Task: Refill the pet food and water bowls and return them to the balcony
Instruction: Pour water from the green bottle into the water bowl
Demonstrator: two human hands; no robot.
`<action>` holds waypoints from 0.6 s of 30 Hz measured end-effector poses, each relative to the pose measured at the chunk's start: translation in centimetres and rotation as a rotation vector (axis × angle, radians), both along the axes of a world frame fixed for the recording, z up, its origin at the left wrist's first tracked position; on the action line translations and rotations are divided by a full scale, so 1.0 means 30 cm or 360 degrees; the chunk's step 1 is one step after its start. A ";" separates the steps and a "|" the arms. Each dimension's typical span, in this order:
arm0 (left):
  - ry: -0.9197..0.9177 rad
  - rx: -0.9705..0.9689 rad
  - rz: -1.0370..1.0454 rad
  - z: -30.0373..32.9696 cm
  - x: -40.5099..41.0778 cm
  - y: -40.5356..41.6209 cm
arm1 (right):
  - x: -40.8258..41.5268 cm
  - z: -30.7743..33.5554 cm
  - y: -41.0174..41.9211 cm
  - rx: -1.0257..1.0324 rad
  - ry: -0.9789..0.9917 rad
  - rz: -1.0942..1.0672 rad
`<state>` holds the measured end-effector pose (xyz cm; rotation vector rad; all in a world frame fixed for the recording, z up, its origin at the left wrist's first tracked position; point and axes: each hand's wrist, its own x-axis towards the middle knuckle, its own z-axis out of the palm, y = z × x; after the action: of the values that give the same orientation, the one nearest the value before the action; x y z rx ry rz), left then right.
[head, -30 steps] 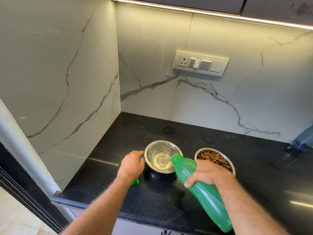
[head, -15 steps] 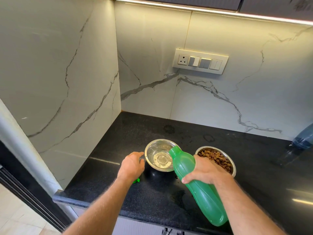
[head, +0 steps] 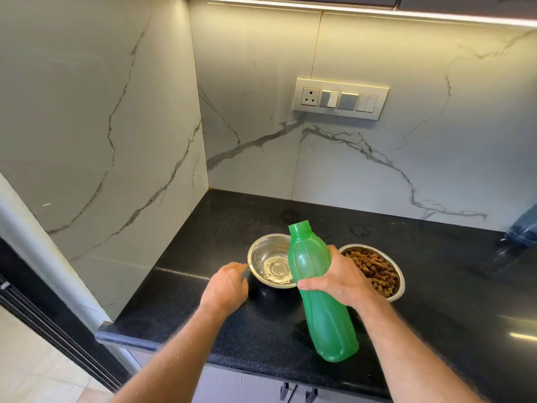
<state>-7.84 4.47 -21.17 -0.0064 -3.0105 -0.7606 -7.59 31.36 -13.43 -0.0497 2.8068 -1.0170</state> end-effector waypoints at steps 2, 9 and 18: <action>-0.0046 -0.0034 0.0003 -0.003 0.002 -0.006 | 0.005 -0.009 -0.002 -0.0066 0.0086 -0.0008; -0.0251 -0.0046 0.0077 0.002 0.000 -0.023 | 0.034 -0.061 -0.004 -0.0304 0.0311 -0.0115; -0.0384 -0.0375 -0.0064 -0.018 0.044 -0.016 | 0.046 -0.087 -0.017 -0.0331 0.0451 -0.0123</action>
<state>-6.52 3.98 -21.70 0.0193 -3.3209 -0.4319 -6.21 30.87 -16.02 -0.1195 2.9566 -1.4206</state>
